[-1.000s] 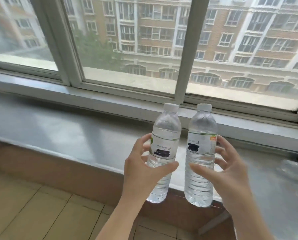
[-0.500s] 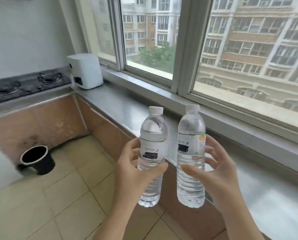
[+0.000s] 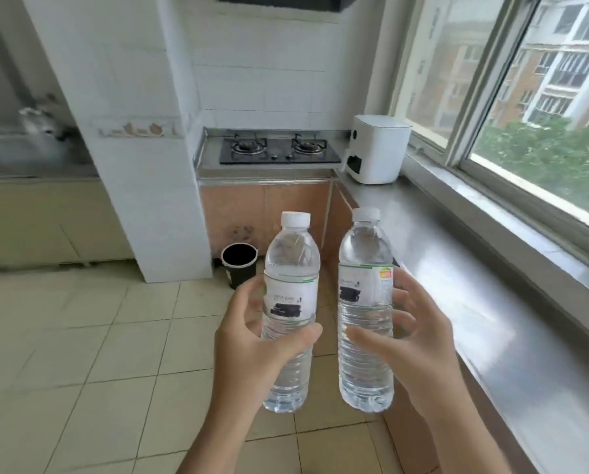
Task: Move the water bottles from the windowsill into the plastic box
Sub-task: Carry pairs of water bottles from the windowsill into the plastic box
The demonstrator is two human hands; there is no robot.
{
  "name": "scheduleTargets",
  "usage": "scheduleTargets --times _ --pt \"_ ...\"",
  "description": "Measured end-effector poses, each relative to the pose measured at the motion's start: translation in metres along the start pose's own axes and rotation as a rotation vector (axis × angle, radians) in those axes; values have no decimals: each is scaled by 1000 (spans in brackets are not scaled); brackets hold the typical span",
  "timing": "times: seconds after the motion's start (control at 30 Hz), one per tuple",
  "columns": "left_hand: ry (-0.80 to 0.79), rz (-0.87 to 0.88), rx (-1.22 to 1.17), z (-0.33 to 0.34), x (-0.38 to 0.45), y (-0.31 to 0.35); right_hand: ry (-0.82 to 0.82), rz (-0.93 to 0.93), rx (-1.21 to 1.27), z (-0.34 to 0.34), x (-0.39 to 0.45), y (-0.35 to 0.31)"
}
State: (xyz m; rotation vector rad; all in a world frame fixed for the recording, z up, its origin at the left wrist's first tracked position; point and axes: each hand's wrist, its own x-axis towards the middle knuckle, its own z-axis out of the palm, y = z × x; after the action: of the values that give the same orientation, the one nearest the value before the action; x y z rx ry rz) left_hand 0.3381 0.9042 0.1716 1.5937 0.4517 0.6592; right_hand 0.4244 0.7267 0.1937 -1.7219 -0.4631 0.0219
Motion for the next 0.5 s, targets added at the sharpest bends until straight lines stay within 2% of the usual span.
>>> scheduleTargets --times 0.3,0.5 --pt "383 -36 33 -65 92 -23 -361 -67 55 123 122 3" --pt "573 -44 48 -102 170 -35 -580 -105 113 206 205 2"
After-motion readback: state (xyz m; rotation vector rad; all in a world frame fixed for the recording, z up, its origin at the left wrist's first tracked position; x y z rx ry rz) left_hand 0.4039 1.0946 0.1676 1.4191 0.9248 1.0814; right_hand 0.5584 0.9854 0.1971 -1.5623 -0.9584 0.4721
